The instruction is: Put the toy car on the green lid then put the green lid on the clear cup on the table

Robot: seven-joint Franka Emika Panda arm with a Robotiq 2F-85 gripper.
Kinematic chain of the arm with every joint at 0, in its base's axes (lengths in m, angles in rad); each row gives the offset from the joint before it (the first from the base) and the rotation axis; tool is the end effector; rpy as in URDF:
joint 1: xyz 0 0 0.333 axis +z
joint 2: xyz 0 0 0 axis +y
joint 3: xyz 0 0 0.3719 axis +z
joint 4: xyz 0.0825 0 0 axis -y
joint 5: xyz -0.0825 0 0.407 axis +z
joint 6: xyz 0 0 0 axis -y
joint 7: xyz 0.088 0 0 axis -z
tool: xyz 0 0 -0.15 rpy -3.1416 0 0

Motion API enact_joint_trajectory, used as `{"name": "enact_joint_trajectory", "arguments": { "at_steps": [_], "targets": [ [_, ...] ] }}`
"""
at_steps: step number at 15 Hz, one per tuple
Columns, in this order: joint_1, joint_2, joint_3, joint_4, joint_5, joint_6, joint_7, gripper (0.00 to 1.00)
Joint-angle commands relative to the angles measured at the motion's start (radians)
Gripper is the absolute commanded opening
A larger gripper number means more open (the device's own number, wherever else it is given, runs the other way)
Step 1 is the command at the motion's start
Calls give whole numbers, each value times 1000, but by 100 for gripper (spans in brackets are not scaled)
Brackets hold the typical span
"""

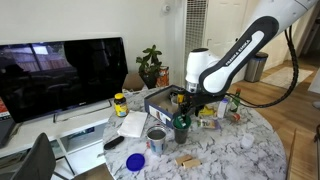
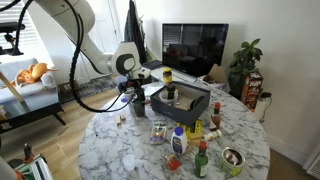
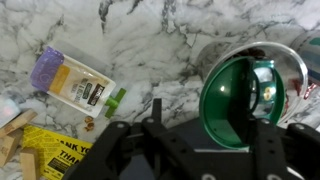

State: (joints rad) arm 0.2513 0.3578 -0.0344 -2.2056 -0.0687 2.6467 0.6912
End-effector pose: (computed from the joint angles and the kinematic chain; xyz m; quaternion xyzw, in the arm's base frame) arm 0.5851 0.1293 0.2147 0.9777 -0.2046 0.0477 0.0029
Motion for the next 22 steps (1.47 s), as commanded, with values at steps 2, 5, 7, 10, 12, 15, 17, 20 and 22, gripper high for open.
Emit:
{"name": "enact_joint_trajectory", "arguments": {
  "at_steps": [2,5,7,10,12,15,17,20,22],
  "targets": [
    [12,-11,-22,-16,-20,-9,39,78],
    [10,-16,-28,-23,-19,-12,50,78],
    [9,-22,-31,-27,-18,-10,55,78],
    [6,-29,-36,-35,-19,-14,65,78],
    [3,-26,-37,-37,-18,-23,64,77],
    [-2,-19,-38,-40,-14,-35,62,77],
    [-2,-20,-40,-46,-17,-40,65,77],
    [-4,-26,-40,-54,-15,-31,67,83],
    [0,-33,-43,-57,-24,-25,70,96]
  ]
}}
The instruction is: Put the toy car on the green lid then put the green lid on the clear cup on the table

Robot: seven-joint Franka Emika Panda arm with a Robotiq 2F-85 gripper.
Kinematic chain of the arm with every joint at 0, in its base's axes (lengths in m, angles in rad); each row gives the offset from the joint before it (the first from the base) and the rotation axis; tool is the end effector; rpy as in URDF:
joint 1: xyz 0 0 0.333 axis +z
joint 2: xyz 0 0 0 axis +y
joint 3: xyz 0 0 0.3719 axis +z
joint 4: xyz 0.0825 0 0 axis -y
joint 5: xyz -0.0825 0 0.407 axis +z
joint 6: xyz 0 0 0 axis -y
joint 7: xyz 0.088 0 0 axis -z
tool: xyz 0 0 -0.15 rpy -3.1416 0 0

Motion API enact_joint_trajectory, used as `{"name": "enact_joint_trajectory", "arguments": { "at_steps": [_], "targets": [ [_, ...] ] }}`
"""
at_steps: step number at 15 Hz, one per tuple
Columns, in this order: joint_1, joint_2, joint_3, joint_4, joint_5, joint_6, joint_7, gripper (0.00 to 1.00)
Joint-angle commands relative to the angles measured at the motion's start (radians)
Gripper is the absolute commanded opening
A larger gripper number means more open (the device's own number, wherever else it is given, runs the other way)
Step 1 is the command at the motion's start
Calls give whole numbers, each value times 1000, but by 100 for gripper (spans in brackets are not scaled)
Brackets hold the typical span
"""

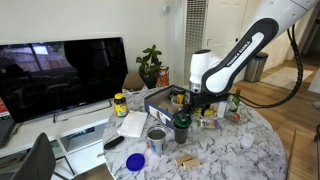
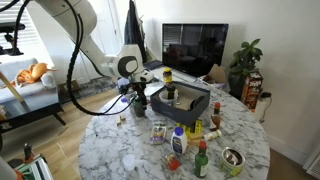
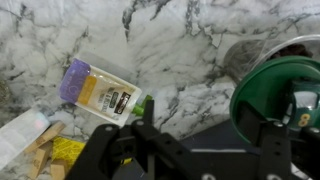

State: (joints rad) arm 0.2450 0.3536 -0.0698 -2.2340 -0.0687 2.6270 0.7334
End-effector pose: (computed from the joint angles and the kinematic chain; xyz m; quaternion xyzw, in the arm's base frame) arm 0.5755 0.1015 0.2047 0.9690 -0.2445 0.0307 0.0178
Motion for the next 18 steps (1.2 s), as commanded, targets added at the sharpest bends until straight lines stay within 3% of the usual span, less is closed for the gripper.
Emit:
{"name": "enact_joint_trajectory", "arguments": {
  "at_steps": [1,9,18],
  "targets": [
    [7,-34,-8,-31,-26,-2,28,96],
    [12,-81,-28,-54,-67,-13,67,100],
    [-6,-319,89,-166,-2,-25,96,100]
  ]
}}
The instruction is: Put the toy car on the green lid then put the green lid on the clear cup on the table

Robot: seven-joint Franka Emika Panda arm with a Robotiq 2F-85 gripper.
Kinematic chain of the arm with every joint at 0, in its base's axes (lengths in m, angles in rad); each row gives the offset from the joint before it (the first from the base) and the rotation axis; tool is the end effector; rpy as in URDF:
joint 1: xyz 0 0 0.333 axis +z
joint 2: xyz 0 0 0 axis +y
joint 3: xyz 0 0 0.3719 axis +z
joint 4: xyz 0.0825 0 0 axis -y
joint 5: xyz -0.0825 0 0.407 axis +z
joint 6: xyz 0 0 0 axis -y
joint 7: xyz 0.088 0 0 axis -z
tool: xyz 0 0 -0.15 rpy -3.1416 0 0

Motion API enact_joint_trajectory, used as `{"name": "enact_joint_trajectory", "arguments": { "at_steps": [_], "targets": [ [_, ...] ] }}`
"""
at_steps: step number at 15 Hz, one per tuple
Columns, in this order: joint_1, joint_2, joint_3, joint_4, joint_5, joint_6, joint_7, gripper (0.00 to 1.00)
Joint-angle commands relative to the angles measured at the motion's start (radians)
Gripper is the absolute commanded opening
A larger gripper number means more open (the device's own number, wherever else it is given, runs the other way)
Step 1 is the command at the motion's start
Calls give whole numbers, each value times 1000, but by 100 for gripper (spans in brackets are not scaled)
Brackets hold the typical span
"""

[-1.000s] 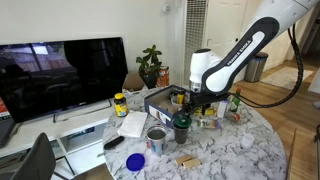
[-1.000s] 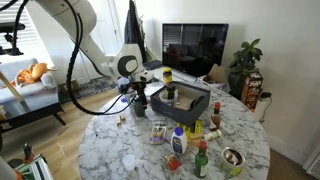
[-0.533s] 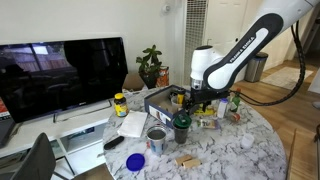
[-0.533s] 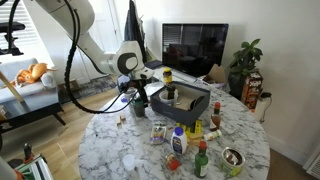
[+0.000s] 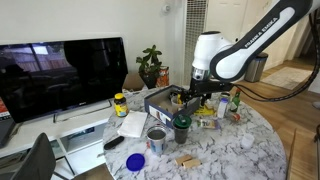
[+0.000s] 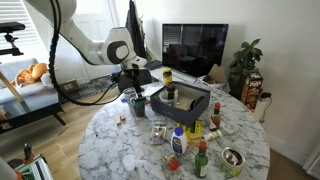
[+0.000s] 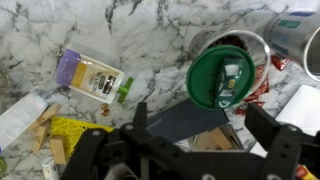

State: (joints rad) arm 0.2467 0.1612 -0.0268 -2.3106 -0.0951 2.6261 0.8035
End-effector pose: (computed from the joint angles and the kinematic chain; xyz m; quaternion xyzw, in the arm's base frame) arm 0.5547 0.1242 0.2843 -0.9652 0.2484 -0.0811 0.0127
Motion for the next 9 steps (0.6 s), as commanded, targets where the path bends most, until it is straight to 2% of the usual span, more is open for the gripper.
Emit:
{"name": "enact_joint_trajectory", "arguments": {
  "at_steps": [1,5,6,9],
  "targets": [
    [-10,-157,63,-100,25,-32,31,100],
    [-20,-250,135,-136,51,-78,39,100],
    [-38,-183,134,-84,31,-50,25,100],
    [-39,-226,157,-107,41,-68,29,100]
  ]
}}
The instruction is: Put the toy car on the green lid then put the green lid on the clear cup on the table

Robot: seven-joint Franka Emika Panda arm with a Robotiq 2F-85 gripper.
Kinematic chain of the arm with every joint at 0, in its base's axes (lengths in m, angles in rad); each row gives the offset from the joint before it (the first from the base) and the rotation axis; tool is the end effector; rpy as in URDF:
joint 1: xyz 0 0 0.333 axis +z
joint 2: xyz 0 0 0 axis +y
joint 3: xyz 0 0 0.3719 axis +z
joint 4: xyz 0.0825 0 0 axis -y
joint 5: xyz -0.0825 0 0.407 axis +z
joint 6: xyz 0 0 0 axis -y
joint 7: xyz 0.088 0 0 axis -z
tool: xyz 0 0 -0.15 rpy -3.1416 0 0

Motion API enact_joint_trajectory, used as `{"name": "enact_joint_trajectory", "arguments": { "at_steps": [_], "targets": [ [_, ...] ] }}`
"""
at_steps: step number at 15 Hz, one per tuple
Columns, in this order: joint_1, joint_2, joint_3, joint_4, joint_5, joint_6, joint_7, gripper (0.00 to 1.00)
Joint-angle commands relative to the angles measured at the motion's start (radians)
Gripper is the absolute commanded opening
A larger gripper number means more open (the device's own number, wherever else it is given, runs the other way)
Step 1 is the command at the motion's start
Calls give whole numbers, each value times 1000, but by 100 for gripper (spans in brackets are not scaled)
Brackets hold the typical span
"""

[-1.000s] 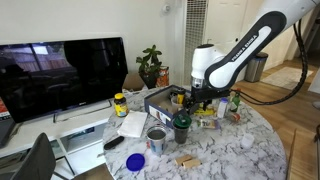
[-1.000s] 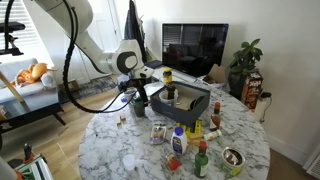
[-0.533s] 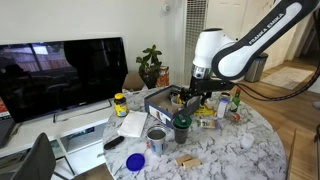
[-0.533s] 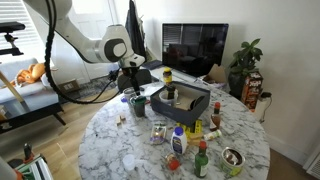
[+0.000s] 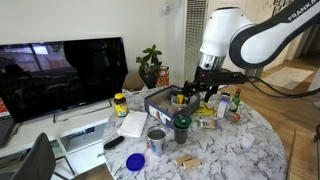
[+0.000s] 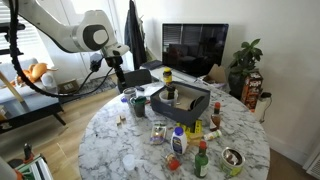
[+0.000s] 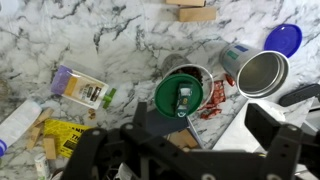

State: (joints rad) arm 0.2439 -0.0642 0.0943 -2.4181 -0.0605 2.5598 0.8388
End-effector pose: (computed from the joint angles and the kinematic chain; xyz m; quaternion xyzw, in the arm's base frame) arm 0.4926 0.1727 0.3518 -0.9691 0.2234 -0.0976 0.0385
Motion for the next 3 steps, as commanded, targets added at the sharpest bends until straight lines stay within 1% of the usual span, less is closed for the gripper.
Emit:
{"name": "enact_joint_trajectory", "arguments": {
  "at_steps": [1,3],
  "targets": [
    [-38,-3,36,-2,6,-2,-6,100],
    [-42,-3,35,-3,6,-2,-6,100]
  ]
}}
